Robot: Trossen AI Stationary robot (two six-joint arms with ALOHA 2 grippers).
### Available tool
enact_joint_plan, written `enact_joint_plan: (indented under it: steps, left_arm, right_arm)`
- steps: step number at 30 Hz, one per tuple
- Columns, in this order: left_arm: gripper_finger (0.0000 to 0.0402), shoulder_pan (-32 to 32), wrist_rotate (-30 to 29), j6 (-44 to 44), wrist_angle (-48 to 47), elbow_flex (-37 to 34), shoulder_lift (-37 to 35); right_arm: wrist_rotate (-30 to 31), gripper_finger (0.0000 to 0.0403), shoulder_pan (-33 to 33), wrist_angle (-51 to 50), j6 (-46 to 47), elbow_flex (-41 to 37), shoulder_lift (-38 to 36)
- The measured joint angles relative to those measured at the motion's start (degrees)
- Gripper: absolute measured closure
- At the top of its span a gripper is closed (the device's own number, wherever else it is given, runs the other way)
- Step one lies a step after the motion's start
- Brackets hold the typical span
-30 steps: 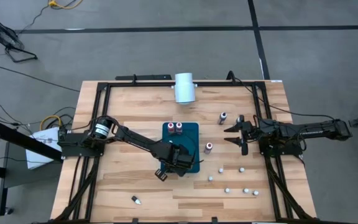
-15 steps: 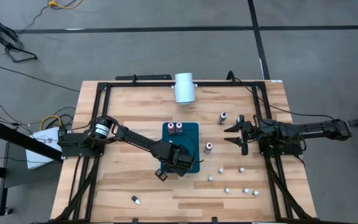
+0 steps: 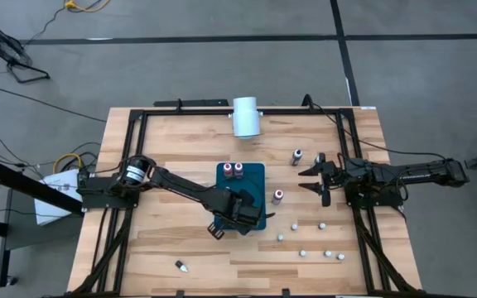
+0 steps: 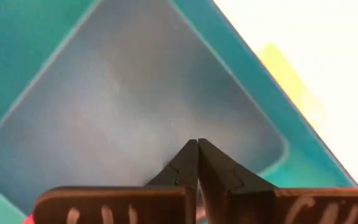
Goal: Pick & Place food coloring
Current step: Put the small black food coloring bottle into the blue bin
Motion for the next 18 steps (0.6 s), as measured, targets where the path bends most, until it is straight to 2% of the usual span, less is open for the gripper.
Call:
enact_joint_plan:
  steps: [12,18]
  left_arm:
    - [0.0402,-2.5,-0.9,-1.0,-7.6,1.3,-4.1]
    - [0.0402,-4.1,-1.4,0.5,-7.4,-4.5,-9.4]
  right_arm:
    - [0.0,0.0219,0.0,0.0,0.0,0.0,0.0]
    - [0.0,0.0219,0.0,0.0,0.0,0.0,0.0]
